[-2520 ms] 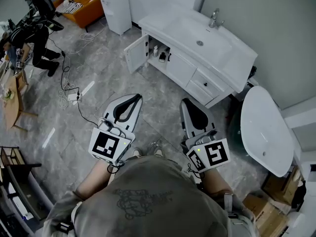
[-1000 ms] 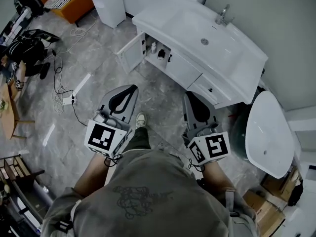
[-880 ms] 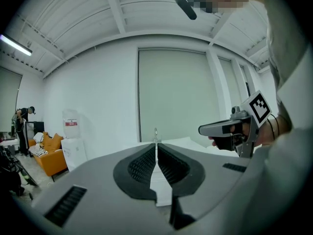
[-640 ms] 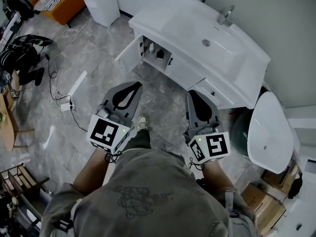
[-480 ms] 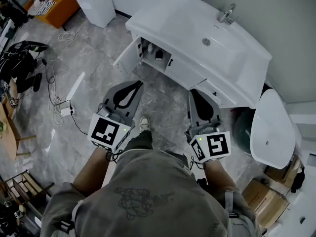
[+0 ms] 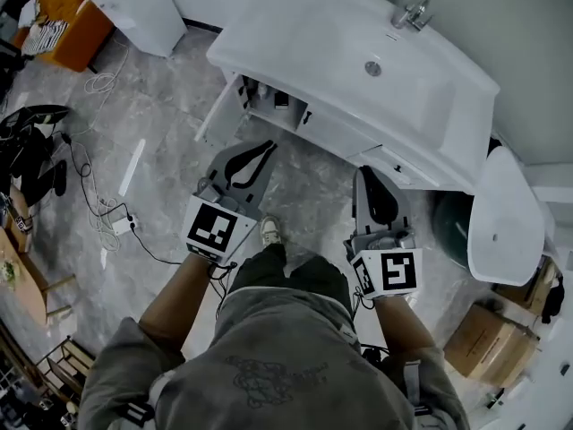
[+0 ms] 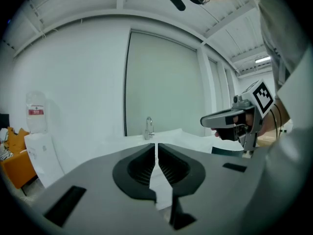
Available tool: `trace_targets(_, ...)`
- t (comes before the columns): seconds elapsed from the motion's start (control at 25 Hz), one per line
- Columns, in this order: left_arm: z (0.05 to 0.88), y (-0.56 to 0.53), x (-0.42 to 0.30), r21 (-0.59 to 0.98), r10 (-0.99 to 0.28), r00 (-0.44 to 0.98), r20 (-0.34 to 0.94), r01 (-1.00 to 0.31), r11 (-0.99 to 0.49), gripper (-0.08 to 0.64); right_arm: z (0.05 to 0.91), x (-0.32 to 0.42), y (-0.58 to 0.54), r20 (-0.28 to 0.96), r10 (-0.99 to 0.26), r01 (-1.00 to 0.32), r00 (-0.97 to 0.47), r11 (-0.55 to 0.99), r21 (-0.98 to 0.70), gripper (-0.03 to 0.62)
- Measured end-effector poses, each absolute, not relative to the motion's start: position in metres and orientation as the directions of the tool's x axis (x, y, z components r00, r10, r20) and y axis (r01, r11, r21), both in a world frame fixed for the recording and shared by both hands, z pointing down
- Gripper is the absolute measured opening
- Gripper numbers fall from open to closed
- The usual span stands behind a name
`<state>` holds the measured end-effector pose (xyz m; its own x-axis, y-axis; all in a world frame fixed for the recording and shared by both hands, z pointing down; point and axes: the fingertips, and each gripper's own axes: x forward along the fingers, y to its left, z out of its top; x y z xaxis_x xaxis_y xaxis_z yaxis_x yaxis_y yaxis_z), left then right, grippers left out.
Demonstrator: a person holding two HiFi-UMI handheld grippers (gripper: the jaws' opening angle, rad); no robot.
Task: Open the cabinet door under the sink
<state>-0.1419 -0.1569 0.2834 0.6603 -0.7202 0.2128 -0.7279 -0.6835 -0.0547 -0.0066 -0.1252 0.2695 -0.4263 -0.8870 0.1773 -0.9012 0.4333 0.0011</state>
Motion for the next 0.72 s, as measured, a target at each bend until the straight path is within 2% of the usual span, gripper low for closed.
trace_targets(0.16, 0.316, -0.177, -0.126, -0.027, -0.677, 0.695, 0.243, -0.693, -0.721, 0.028, 0.298, 0.005, -0.144, 0.198, -0.896, -0.916, -0.397, 0.400, -0.030, 0.035)
trace_targets(0.32, 0.348, -0.202, -0.114, -0.007, -0.695, 0.675, 0.247, -0.716, -0.698, 0.028, 0.333, 0.014, -0.164, 0.222, -0.895, -0.920, -0.388, 0.390, -0.037, 0.035)
trace_targets(0.56, 0.411, -0.236, -0.092, -0.023, -0.714, 0.647, 0.267, -0.736, -0.676, 0.028, 0.389, 0.024, -0.192, 0.251, -0.878, -0.911, -0.407, 0.410, -0.045, 0.035)
trace_targets(0.72, 0.464, -0.251, -0.078, 0.049, -0.667, 0.673, 0.321, -0.715, -0.698, 0.028, 0.426, 0.023, -0.206, 0.267, -0.857, -0.895, -0.440, 0.443, -0.053, 0.036)
